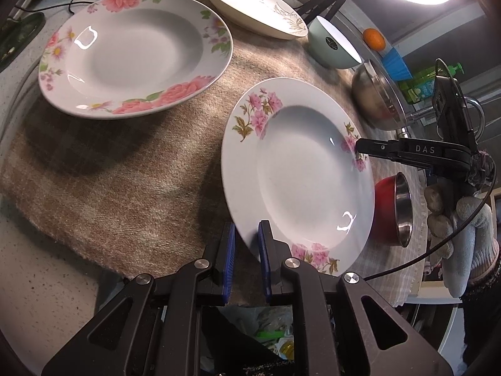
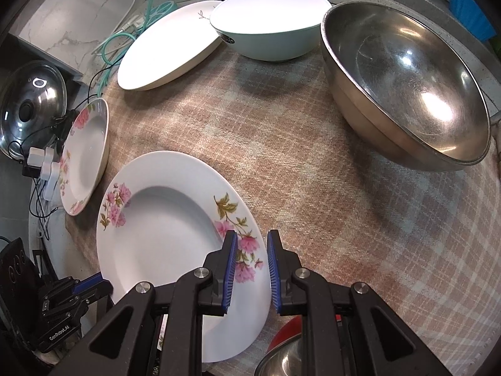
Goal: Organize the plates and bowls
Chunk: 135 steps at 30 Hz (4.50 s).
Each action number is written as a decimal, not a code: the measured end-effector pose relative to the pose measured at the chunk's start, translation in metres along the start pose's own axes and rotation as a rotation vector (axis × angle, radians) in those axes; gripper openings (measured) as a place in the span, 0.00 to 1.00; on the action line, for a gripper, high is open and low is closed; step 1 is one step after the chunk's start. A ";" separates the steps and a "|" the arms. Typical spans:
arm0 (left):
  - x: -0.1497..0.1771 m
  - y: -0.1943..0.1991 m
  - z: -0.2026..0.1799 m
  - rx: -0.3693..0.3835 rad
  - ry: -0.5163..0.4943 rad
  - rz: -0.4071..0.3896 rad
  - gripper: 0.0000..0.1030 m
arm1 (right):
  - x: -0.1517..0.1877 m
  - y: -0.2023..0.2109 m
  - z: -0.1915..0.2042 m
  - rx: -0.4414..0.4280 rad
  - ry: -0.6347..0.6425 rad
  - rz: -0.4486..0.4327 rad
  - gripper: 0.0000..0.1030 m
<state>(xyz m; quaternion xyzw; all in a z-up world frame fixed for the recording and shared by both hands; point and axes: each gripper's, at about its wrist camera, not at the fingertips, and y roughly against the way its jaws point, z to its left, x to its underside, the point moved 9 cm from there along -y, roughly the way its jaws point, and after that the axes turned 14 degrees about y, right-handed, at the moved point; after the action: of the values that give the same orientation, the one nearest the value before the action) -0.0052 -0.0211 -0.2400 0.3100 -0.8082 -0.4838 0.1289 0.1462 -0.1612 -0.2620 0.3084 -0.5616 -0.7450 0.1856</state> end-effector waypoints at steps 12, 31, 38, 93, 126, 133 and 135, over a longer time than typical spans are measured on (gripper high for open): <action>-0.003 0.008 0.007 -0.027 -0.005 -0.017 0.12 | 0.000 0.014 -0.007 0.068 -0.001 -0.034 0.23; -0.055 0.060 0.000 -0.004 -0.091 -0.207 0.12 | -0.024 0.084 0.043 0.098 0.012 -0.287 0.25; -0.100 0.089 0.025 -0.001 -0.046 -0.290 0.12 | -0.030 0.097 0.076 0.011 -0.027 -0.399 0.26; -0.195 0.055 0.116 -0.036 0.008 -0.171 0.06 | -0.099 -0.054 0.154 -0.165 -0.180 -0.241 0.08; -0.191 0.071 0.090 -0.024 -0.037 -0.212 0.06 | -0.085 -0.028 0.148 -0.164 -0.202 -0.287 0.08; -0.185 0.074 0.072 -0.006 -0.068 -0.212 0.06 | -0.075 -0.015 0.138 -0.161 -0.229 -0.310 0.08; -0.184 0.075 0.068 0.000 -0.076 -0.211 0.06 | -0.072 -0.012 0.135 -0.161 -0.236 -0.316 0.08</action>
<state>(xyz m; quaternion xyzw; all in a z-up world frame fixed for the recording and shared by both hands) 0.0749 0.1669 -0.1924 0.3748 -0.7753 -0.5062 0.0465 0.1098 -0.0152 -0.2309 0.2873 -0.4628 -0.8383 0.0234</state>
